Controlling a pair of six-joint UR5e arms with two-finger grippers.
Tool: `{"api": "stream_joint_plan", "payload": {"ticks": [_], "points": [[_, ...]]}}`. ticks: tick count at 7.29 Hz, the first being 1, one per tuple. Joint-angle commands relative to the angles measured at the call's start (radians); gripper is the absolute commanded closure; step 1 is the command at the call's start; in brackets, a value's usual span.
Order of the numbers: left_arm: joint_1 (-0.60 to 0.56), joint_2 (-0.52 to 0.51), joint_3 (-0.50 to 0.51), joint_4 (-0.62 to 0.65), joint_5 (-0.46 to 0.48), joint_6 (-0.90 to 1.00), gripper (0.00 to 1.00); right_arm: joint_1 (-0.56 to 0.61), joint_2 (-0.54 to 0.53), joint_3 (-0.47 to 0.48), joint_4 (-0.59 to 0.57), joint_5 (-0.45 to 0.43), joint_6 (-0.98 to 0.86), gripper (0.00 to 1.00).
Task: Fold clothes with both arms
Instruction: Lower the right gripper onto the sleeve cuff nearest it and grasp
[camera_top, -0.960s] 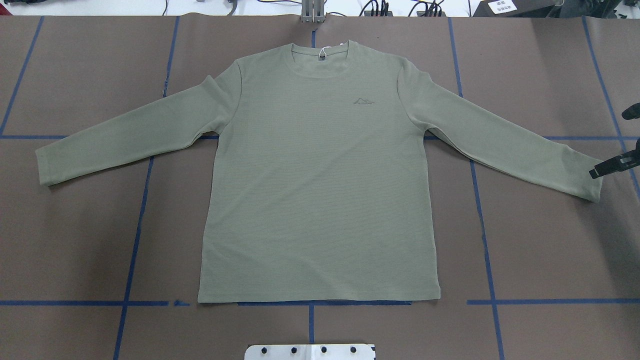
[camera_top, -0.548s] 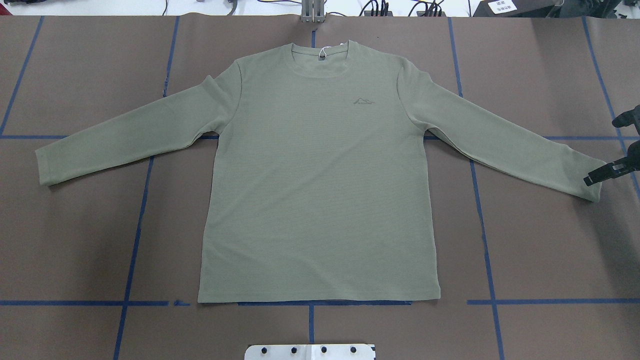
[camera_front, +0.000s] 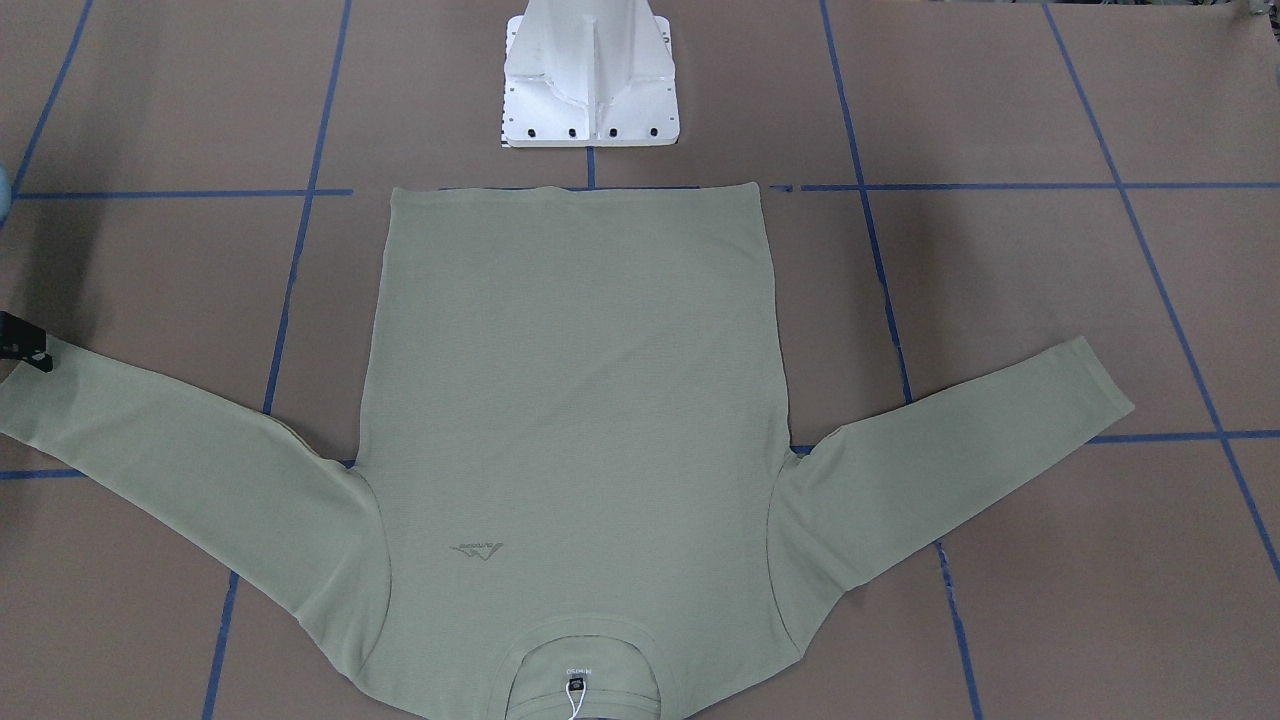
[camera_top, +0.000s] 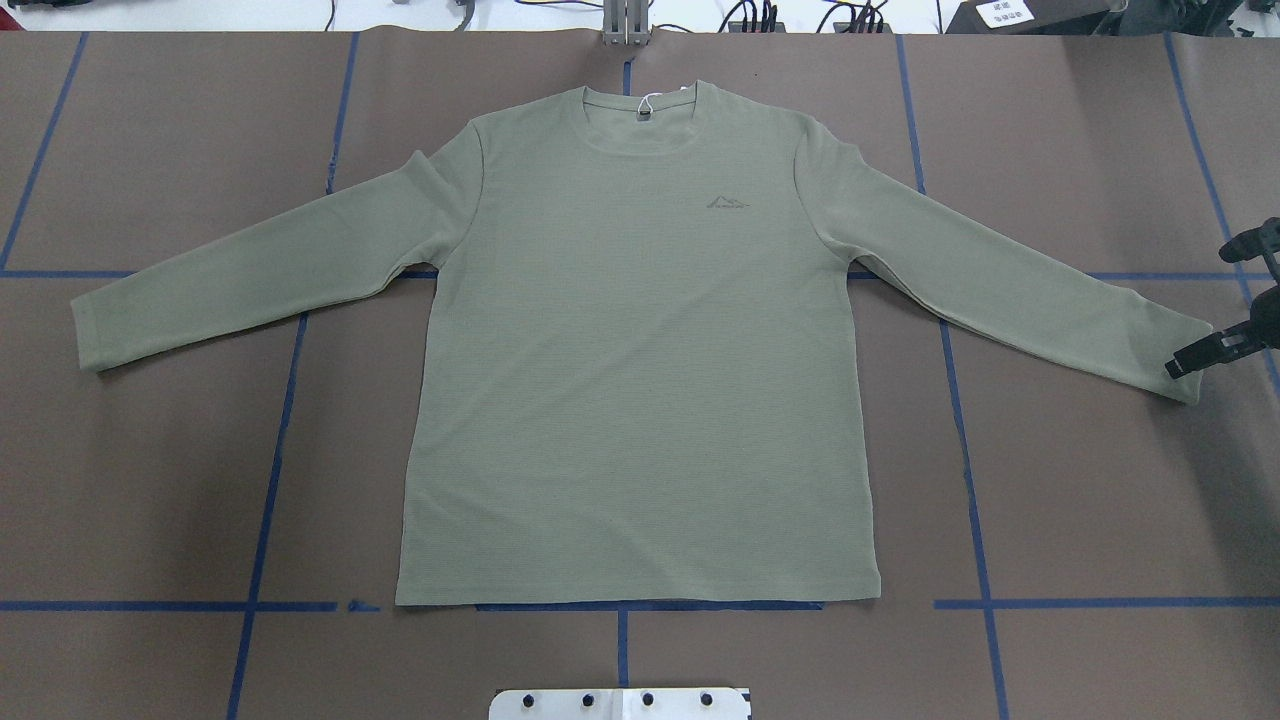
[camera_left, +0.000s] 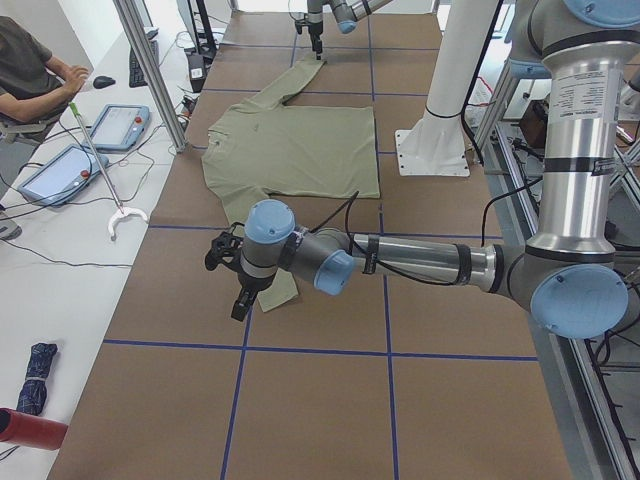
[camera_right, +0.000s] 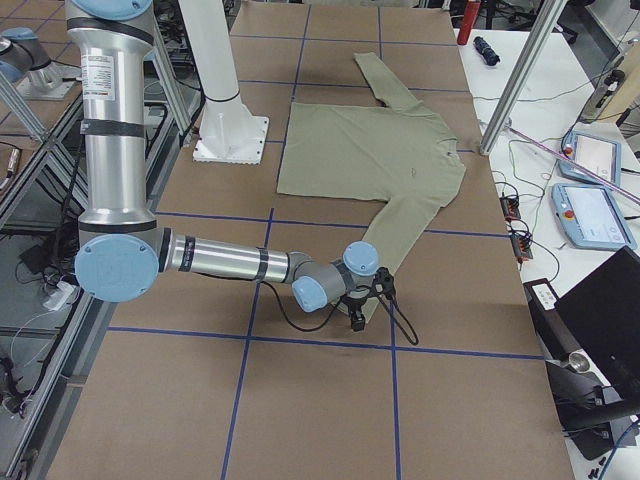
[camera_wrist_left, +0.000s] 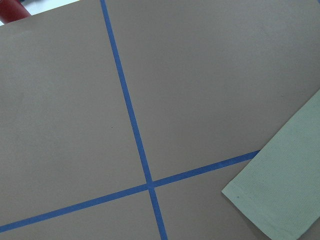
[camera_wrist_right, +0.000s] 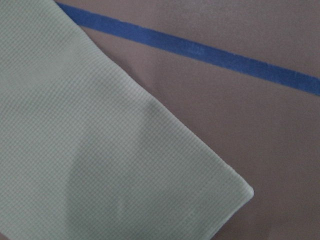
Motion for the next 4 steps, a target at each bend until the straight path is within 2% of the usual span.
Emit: {"api": "stream_joint_plan", "payload": {"ticks": [1,4], "points": [[0.000,-0.002,-0.004,0.002,0.000,-0.002,0.00,-0.001,-0.002,-0.001,-0.001,0.003,0.001,0.27],[0.000,-0.006,-0.002,0.003,0.000,-0.004,0.00,-0.001,-0.002,-0.001,-0.001,0.005,0.001,0.72]]}}
